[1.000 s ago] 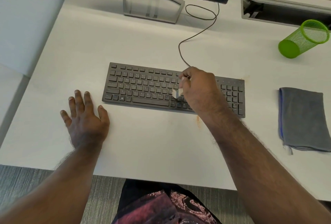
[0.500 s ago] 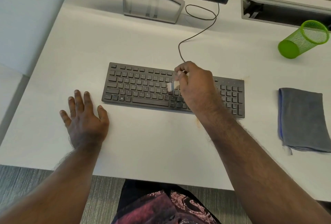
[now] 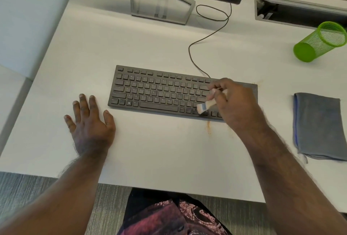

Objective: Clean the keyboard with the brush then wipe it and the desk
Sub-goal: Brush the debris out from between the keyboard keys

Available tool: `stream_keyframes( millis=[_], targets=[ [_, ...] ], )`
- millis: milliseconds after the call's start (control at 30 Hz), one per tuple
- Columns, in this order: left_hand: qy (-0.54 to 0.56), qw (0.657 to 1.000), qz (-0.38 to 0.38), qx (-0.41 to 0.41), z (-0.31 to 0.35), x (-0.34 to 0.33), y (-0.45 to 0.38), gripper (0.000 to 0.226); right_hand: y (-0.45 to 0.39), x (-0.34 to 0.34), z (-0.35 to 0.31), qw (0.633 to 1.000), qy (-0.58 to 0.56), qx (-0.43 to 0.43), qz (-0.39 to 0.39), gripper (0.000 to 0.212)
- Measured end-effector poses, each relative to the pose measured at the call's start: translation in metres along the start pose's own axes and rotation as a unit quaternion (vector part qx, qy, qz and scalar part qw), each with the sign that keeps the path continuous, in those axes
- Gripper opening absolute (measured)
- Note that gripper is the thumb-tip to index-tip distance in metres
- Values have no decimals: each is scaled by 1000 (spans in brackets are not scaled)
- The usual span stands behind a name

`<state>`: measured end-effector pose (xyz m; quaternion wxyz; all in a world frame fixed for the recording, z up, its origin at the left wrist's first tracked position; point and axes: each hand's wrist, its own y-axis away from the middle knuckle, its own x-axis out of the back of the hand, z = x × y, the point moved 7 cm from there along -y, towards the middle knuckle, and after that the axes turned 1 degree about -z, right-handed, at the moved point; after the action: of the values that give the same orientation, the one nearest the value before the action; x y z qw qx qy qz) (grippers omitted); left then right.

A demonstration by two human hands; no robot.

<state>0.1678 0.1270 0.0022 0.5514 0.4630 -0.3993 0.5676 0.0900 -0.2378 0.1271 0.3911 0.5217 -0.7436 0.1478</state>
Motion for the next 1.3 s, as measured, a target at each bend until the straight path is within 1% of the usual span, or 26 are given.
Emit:
stream_keyframes(
  millis=[67, 133, 200, 300, 400, 467, 533, 633, 700, 800, 867, 933, 1033, 1100, 1167, 1233, 1300],
  targets=[
    [0, 1000, 2, 0, 0, 0, 0, 72, 6, 5, 0, 999, -33, 10, 14, 15],
    [-1, 1000, 1, 0, -1, 0, 0, 72, 13, 0, 1, 1000, -11, 28, -6, 13],
    [1, 1000, 1, 0, -1, -1, 0, 72, 16, 1, 11, 999, 24, 20, -11, 14],
    [-1, 1000, 2, 0, -1, -1, 0, 72, 15, 26, 32, 997, 58, -22, 43, 15],
    [0, 1000, 2, -1, -2, -1, -1, 72, 11, 51, 45, 993, 20, -29, 109, 14],
    [4, 1000, 4, -2, -2, 0, 0, 72, 8, 56, 47, 991, -8, -17, 130, 13],
    [7, 1000, 7, -2, -2, 0, 0, 72, 6, 52, 46, 992, -16, -6, 122, 12],
    [9, 1000, 6, -1, -2, -1, 0, 72, 5, 48, 54, 995, 11, -11, 96, 14],
    [7, 1000, 5, -2, -1, -1, 1, 72, 6, 52, 68, 995, 14, -36, 94, 13],
    [6, 1000, 3, -3, -1, 0, 0, 72, 13, 65, 93, 990, 19, -88, 111, 11],
    [4, 1000, 1, -3, -1, 0, 0, 73, 20, 73, 105, 984, 29, -124, 123, 16],
    [4, 1000, -5, -2, -1, -1, 0, 73, 28, 78, 114, 980, 32, -157, 116, 21],
    [1, 1000, -15, -2, 0, -1, 1, 74, 40, 86, 119, 976, 14, -183, 121, 24],
    [3, 1000, -23, -4, 0, -1, 1, 74, 47, 87, 111, 976, -8, -169, 135, 23],
    [5, 1000, -28, -5, 0, -1, 1, 74, 52, 82, 96, 980, -11, -134, 145, 25],
    [3, 999, -34, -8, 0, -1, 1, 74, 57, 70, 79, 986, 23, -103, 133, 27],
    [2, 999, -39, -10, -1, -1, 0, 75, 61, 56, 72, 987, 58, -92, 118, 25]
  ],
)
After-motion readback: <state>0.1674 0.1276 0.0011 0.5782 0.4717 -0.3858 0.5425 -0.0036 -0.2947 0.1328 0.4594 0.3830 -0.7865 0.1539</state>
